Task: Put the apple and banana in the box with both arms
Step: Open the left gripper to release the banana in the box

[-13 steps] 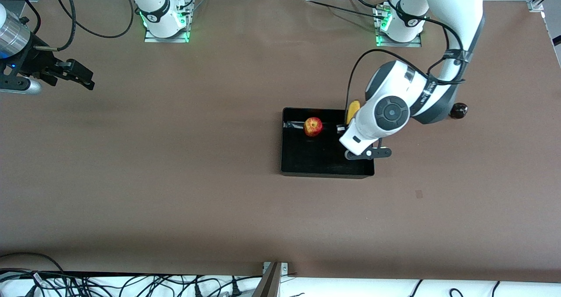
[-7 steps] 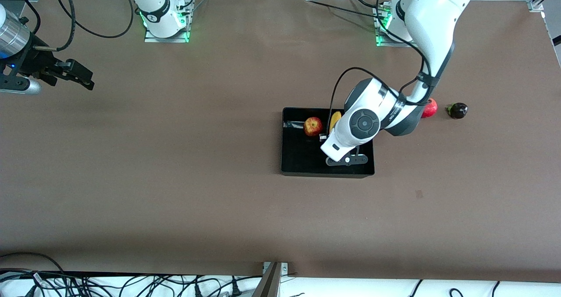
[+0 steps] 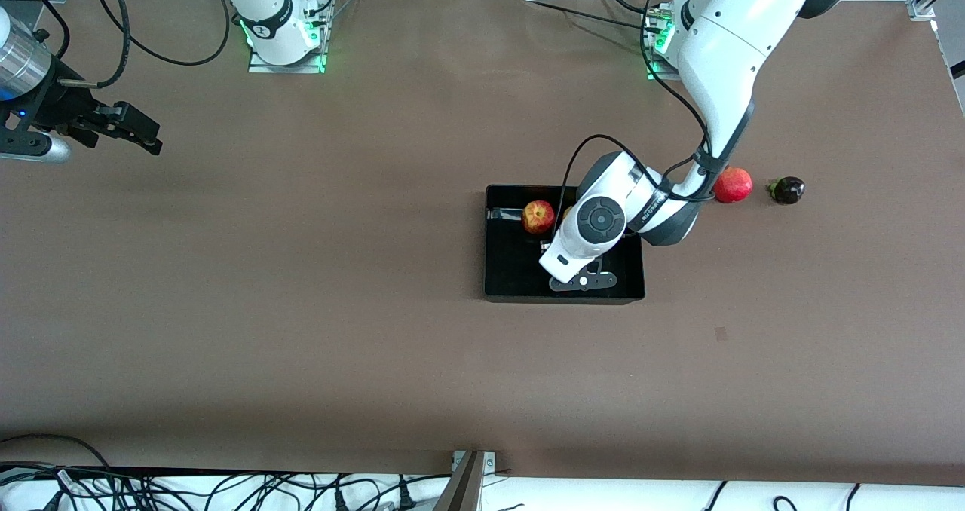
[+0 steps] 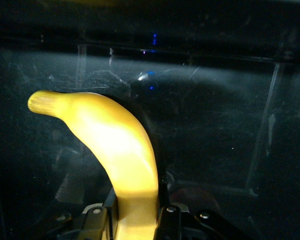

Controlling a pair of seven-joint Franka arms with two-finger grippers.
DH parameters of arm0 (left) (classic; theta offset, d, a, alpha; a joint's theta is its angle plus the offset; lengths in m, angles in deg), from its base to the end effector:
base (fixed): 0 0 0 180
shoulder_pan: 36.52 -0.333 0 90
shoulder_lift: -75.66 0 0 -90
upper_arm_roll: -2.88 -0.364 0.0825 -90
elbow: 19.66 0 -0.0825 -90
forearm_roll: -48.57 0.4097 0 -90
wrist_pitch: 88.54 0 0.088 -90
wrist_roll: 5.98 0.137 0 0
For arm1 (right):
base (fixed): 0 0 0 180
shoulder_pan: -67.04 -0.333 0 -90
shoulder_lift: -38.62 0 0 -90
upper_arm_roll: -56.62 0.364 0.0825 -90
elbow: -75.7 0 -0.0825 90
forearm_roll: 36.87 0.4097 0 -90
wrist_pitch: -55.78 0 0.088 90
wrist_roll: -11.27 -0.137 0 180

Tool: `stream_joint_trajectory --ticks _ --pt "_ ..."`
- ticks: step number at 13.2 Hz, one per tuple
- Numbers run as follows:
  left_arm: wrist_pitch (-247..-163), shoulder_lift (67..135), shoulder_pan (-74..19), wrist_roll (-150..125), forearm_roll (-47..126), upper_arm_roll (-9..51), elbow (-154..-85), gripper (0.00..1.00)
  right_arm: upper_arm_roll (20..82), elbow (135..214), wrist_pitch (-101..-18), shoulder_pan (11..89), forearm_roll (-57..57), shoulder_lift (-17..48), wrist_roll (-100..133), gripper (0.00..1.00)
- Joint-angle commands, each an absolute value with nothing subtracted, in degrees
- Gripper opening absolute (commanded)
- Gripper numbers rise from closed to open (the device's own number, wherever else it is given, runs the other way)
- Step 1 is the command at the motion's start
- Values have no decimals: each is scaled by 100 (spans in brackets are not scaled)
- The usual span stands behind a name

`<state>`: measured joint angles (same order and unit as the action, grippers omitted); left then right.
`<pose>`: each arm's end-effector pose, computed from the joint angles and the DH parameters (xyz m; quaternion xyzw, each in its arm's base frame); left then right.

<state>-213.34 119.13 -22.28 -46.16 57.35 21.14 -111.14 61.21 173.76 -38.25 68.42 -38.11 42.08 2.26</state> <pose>0.6313 -0.3588 0.1797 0.9950 0.0522 -0.0851 0.0015 0.5613 0.0299 0.6128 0.9987 -0.0499 -0.0036 0.0137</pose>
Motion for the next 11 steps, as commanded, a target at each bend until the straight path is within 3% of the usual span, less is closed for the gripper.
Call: stream_joint_trajectory --ticks 1,4,6,11 --pt "-21422 11969 -2246 -4747 5867 2160 -11089 100 6145 17265 -3764 6871 -3775 4169 275 100" --pt "-20592 11549 -2307 -5159 5841 2282 -10993 100 6145 17265 -3764 6871 -3775 4169 275 100" --pt "-19669 10909 -2543 -5134 5745 2309 -10844 100 6145 17265 -3773 6871 -3784 4169 275 100" --pt "-18462 9239 -3343 -4776 5113 2310 -10817 100 6154 17265 -3773 6871 -3784 4169 266 100"
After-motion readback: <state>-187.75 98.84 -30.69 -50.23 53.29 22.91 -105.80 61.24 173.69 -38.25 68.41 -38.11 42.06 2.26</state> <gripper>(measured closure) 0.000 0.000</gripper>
